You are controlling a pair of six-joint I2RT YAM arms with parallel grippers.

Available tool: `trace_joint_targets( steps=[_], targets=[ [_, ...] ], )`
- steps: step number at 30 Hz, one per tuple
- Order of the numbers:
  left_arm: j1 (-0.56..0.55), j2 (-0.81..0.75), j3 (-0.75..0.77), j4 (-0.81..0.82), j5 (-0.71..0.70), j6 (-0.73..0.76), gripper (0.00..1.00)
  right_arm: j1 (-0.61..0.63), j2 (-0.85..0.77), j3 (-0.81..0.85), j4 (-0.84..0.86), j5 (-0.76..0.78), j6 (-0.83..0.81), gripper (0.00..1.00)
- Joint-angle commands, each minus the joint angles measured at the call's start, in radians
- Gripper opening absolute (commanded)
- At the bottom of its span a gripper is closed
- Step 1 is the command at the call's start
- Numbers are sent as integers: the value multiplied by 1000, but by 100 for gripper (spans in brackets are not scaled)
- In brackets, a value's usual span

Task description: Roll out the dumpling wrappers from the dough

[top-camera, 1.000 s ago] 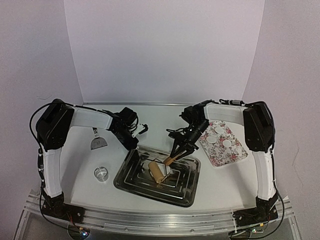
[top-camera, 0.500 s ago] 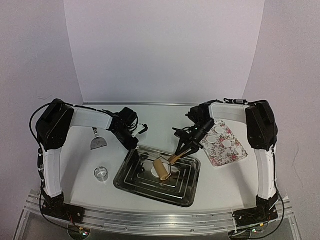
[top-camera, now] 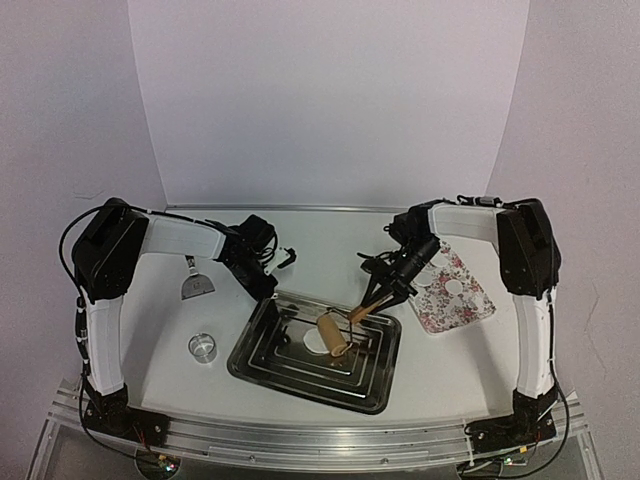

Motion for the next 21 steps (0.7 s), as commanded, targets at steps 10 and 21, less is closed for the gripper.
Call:
trace_joint_targets(
  steps=[10, 21],
  targets=[
    [-2, 21, -20, -95, -82, 19, 0, 53, 121, -30, -13, 465, 53, 0],
    [-2, 12, -29, -94, -86, 15, 0, 22, 112, -84, -20, 471, 23, 0]
  ],
)
